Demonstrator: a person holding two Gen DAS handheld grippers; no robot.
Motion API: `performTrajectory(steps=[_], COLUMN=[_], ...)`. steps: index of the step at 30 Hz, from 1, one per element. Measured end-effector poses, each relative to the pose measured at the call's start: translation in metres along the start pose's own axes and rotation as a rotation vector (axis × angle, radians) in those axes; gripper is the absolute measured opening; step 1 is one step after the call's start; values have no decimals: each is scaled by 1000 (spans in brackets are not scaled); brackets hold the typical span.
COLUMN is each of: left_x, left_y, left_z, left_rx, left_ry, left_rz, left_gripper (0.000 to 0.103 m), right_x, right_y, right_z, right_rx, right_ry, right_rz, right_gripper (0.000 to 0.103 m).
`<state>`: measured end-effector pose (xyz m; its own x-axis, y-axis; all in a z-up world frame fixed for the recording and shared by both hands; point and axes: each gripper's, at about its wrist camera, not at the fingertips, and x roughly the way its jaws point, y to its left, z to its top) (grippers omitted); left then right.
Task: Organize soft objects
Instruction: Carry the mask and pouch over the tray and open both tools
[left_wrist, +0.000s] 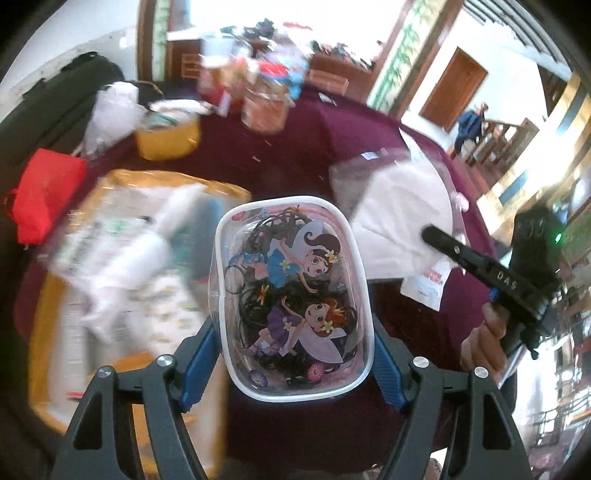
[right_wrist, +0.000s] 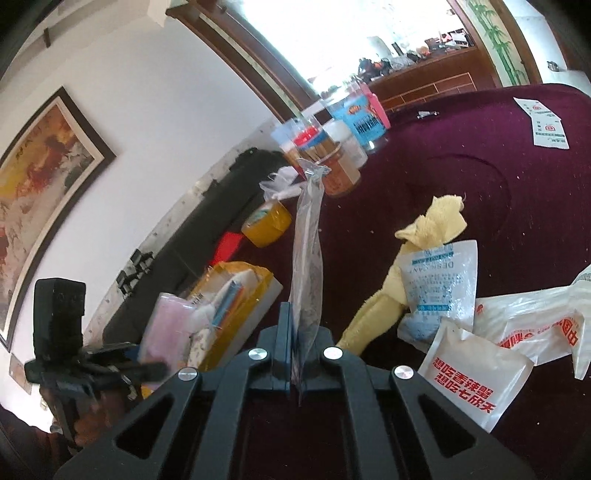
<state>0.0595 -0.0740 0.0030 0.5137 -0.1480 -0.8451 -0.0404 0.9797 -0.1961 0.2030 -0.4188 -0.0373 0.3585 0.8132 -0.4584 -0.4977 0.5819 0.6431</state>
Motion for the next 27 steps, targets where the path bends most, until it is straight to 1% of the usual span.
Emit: performTrajectory(steps=[3,4,5,7,9,10,13,14,16,19,21,23,25,27], left_x=[-24,-30,-36,-40,-39,-36,-28,-25,-16,-8,-1,8,16,24], left_y=[37,46,61,81,98,104,118,121,128,133,134,134,136,136], left_z=[3,5,8,13,19,21,26,27,34,36,39,43,46,49], left_rx=[-42,-51,-61,-72,-90,-86,-75,-62,-48,-17,9,30,44,60], left_ry=[-27,-38,-53,-63,-64,-60,-51,-47,-31,-4,4,26,53,69], left_rz=[1,12,40,69,81,84,102,106,111,109,107,107,120,150], left_gripper=[78,78,78,78,78,78,78,78,78,78,78,78,78,79], right_x=[-5,-5,-7,-6,-2,2,17,27,47,75,97,110,124,131], right_y=[2,4,6,17,36,45,83,95,107,119,123,127,128,127], right_z=[0,-1,-3,-5,-10,-10,-15,-15,-16,-15,-16,-17,-15,-15], right_rx=[-4,-2,3,22,58,67,63,80,117,139,165,178,200,213], right_ry=[-25,-30,-31,-36,-44,-41,-38,-24,11,48,84,98,112,112], right_rz=[32,45,45,54,105,116,125,107,120,119,137,143,140,125], right_gripper=[2,2,2,2,3,3,3,3,3,3,3,3,3,3])
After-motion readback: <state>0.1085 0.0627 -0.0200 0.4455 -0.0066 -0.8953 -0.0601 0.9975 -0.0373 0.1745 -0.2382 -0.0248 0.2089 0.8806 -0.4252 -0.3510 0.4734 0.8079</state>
